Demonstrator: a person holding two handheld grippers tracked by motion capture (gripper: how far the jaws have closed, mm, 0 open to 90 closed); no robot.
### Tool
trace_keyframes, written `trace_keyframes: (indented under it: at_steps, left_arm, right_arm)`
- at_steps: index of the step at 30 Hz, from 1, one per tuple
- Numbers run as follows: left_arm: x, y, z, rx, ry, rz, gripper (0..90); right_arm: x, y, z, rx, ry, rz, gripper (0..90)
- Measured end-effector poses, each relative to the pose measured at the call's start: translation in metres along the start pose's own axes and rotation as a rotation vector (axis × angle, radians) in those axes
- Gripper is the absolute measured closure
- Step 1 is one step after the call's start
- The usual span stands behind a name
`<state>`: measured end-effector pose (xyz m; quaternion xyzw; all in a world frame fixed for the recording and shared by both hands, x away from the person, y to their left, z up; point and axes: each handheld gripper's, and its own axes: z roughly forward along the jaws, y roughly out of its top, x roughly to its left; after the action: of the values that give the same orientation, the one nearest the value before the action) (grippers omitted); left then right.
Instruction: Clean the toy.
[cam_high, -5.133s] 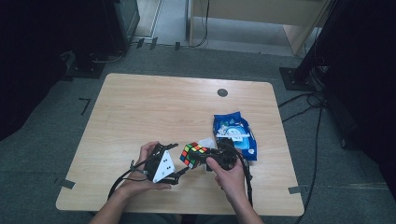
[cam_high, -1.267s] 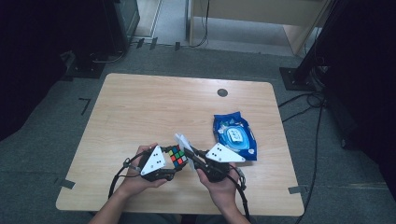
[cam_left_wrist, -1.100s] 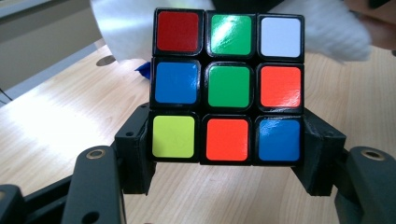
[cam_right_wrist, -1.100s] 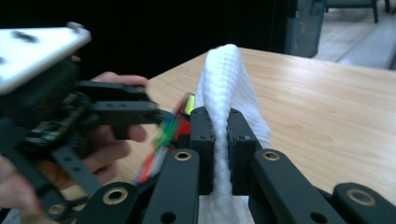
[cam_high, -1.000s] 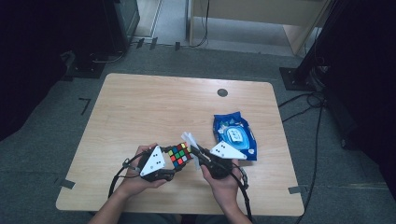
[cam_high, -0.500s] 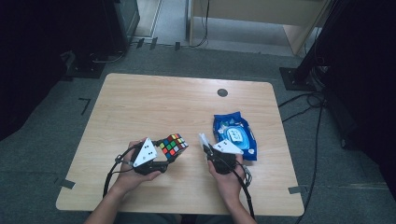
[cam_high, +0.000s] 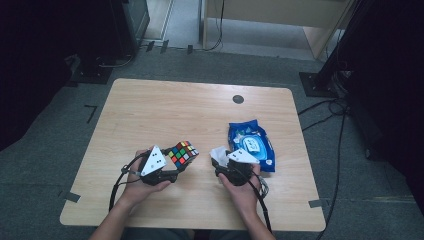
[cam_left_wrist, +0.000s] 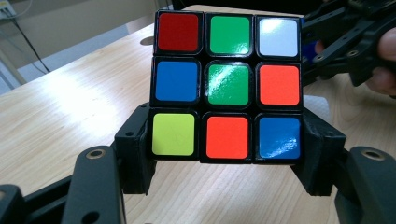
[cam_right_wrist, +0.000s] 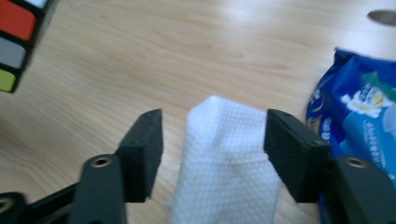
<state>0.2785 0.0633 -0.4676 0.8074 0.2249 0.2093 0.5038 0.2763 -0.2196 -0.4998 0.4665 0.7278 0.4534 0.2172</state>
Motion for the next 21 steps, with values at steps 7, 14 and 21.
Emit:
trace_keyframes:
  at_steps: [7, 14, 21]
  left_arm:
    - [0.005, -0.001, 0.003, 0.056, 0.066, -0.029, 34.3]
    - [0.021, -0.007, 0.010, 0.181, 0.190, -0.166, 34.3]
    - [0.048, -0.017, 0.002, 0.257, 0.311, -0.302, 34.2]
  right_arm:
    - [0.002, 0.002, -0.004, -0.006, -0.046, -0.001, 26.7]
    - [0.005, 0.003, -0.006, -0.002, -0.057, -0.009, 28.0]
    - [0.009, 0.006, -0.010, -0.009, -0.038, -0.009, 32.4]
